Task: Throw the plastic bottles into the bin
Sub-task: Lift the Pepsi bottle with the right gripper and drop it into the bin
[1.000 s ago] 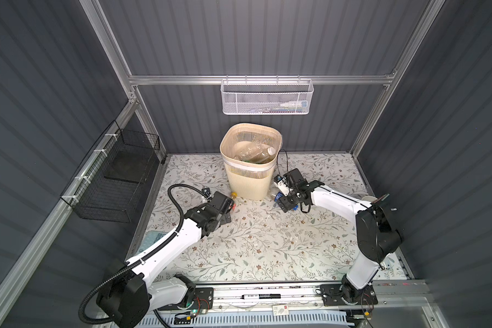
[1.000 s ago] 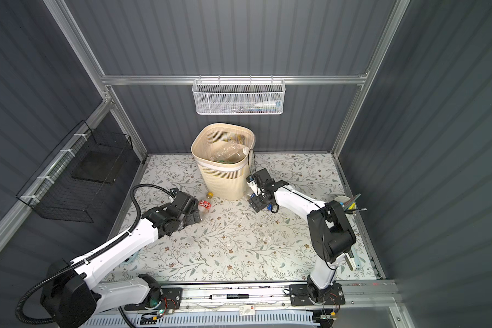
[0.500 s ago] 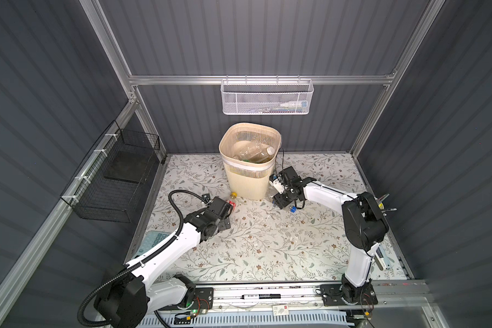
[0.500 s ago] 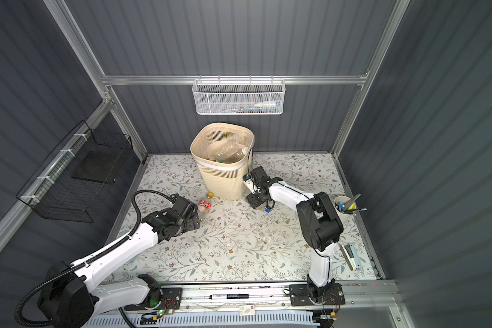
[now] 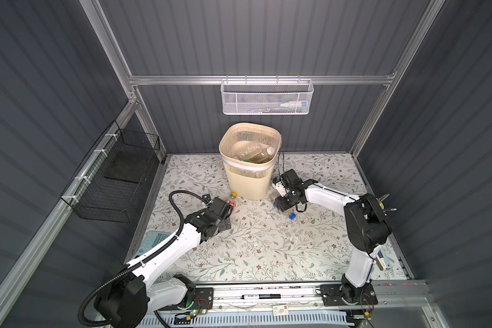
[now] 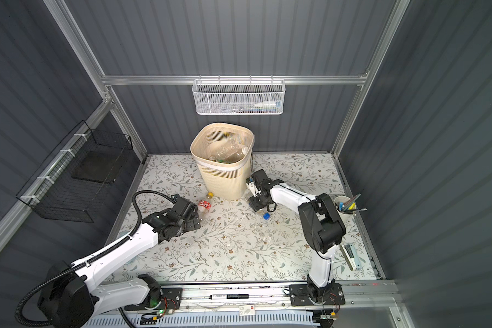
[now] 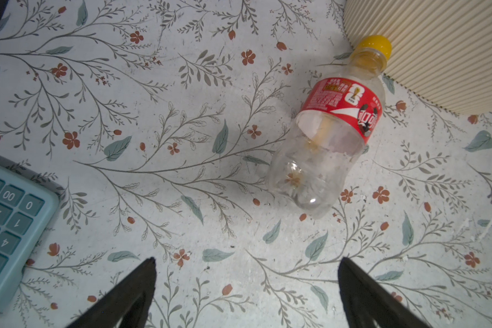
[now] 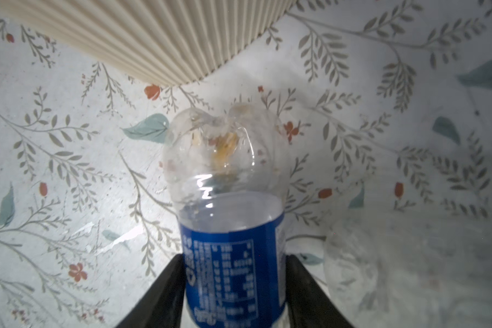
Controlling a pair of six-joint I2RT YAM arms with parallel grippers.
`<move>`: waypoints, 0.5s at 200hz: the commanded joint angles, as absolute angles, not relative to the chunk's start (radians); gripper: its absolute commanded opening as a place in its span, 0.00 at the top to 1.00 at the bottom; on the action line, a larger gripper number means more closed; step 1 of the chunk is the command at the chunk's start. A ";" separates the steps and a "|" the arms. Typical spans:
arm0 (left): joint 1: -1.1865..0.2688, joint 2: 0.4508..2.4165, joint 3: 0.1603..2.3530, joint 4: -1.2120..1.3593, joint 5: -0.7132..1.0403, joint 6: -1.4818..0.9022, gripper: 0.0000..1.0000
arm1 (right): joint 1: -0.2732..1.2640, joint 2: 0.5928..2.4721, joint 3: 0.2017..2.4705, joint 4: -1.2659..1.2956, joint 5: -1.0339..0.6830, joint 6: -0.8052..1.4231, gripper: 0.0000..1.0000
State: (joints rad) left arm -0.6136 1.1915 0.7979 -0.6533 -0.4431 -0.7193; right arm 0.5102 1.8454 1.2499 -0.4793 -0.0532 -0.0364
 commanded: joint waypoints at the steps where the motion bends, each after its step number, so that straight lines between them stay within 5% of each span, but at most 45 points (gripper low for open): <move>1: -0.607 1.212 0.782 -0.646 -0.431 -0.727 0.00 | 0.513 1.764 1.176 -0.524 -0.104 0.076 0.46; 52: -0.607 1.237 0.786 -0.632 -0.421 -0.717 0.00 | 0.528 1.655 1.005 -0.552 -0.084 0.155 0.38; 100: -0.607 1.250 0.792 -0.623 -0.411 -0.716 0.00 | 0.528 1.676 1.083 -0.647 -0.053 0.141 0.25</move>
State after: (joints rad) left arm -0.6132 1.2404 0.7952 -0.6243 -0.4240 -0.7189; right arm 0.5255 1.6600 1.0359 -0.5812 -0.0780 0.1299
